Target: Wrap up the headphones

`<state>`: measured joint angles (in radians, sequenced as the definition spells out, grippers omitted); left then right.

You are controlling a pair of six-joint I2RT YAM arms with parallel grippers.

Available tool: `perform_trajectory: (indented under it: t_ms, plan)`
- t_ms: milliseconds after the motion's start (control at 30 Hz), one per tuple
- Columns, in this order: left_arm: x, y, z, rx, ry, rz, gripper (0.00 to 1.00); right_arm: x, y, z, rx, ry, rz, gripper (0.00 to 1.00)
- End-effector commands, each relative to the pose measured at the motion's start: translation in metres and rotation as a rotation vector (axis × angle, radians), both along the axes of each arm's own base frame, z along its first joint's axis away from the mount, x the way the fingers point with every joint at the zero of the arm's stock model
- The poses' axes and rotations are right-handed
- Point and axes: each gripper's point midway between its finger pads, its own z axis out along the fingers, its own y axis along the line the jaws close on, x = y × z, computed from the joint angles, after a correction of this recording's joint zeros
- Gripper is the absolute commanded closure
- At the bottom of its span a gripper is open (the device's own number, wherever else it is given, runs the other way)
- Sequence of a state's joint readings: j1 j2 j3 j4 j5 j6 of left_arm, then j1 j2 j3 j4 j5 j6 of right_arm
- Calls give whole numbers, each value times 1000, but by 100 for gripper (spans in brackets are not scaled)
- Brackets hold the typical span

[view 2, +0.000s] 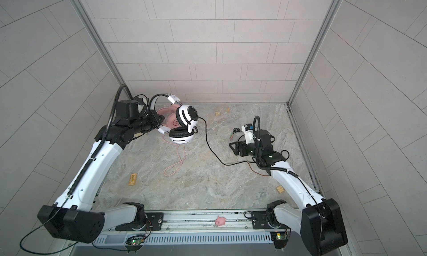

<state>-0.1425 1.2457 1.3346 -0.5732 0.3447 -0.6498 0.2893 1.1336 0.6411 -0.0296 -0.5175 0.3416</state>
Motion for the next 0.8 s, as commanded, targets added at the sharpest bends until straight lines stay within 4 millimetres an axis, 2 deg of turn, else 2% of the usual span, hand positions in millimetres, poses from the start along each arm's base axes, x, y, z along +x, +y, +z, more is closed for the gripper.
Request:
perform_trajectory:
  t_ms: [0,100,167,300,367,433,600,667,767]
  plan:
    - [2,-7,29,-56,-83,-20,100,-5,37,4,45,-66,142,16]
    - [2,-8,28,-61,-77,-20,100,-17,63,-18,23,-31,229,14]
    - [1,-7,28,-66,-74,-16,100,-23,68,-39,-31,-13,239,14]
    - [0,-11,32,-93,-70,-25,100,-21,58,-78,-179,60,199,18]
    - [-1,-12,35,-103,-73,-29,100,-20,54,-85,-214,65,195,21]
    - [-2,-13,38,-108,-77,-35,100,-22,52,-90,-226,71,193,30]
    - [3,-16,42,-186,-75,-20,100,-32,49,-86,-250,34,187,68]
    - [6,-16,42,-211,-74,-8,100,-34,44,-85,-270,25,168,80]
    - [8,-14,41,-235,-76,20,100,-37,37,-83,-295,38,140,90]
